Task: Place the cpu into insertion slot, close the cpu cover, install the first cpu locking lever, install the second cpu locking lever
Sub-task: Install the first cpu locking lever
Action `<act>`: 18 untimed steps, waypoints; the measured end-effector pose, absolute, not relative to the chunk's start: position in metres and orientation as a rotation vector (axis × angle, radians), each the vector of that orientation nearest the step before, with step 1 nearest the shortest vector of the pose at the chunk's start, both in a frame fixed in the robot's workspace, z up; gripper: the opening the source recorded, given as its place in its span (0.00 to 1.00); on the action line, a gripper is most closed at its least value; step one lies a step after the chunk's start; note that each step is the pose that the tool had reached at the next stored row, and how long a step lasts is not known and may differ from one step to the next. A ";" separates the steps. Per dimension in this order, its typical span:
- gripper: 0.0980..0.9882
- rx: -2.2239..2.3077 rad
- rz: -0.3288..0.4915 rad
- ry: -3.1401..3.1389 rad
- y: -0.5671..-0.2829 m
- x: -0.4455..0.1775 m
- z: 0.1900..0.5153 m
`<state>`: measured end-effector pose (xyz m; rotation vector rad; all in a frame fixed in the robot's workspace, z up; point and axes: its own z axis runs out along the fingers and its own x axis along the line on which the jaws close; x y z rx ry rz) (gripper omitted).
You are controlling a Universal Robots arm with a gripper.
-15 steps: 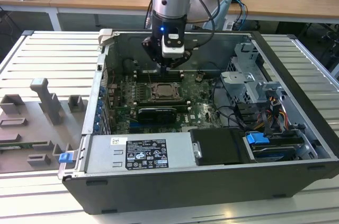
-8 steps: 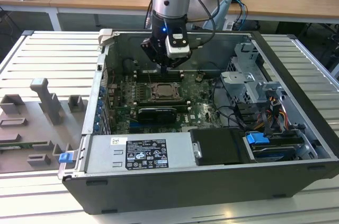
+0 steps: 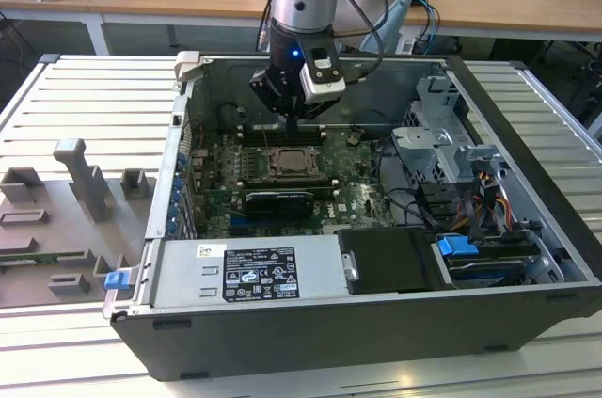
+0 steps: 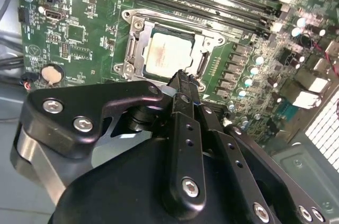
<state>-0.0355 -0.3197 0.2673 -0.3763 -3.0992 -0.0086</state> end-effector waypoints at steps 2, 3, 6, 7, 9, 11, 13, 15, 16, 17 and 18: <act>0.01 -0.342 -0.009 -3.105 -0.320 -0.036 0.267; 0.01 -0.328 -0.009 -3.107 -0.320 -0.036 0.267; 0.01 -0.253 -0.009 -3.119 -0.320 -0.036 0.267; 0.01 -0.227 -0.009 -3.123 -0.320 -0.036 0.267; 0.01 -0.195 -0.009 -3.127 -0.320 -0.036 0.267; 0.01 -0.159 -0.009 -3.131 -0.320 -0.036 0.267; 0.01 -0.122 -0.009 -3.134 -0.320 -0.036 0.267; 0.01 -0.080 -0.009 -3.137 -0.320 -0.036 0.267; 0.01 -0.065 -0.009 -3.138 -0.320 -0.036 0.267; 0.01 -0.050 -0.009 -3.138 -0.320 -0.036 0.267; 0.01 -0.037 -0.009 -3.139 -0.320 -0.036 0.267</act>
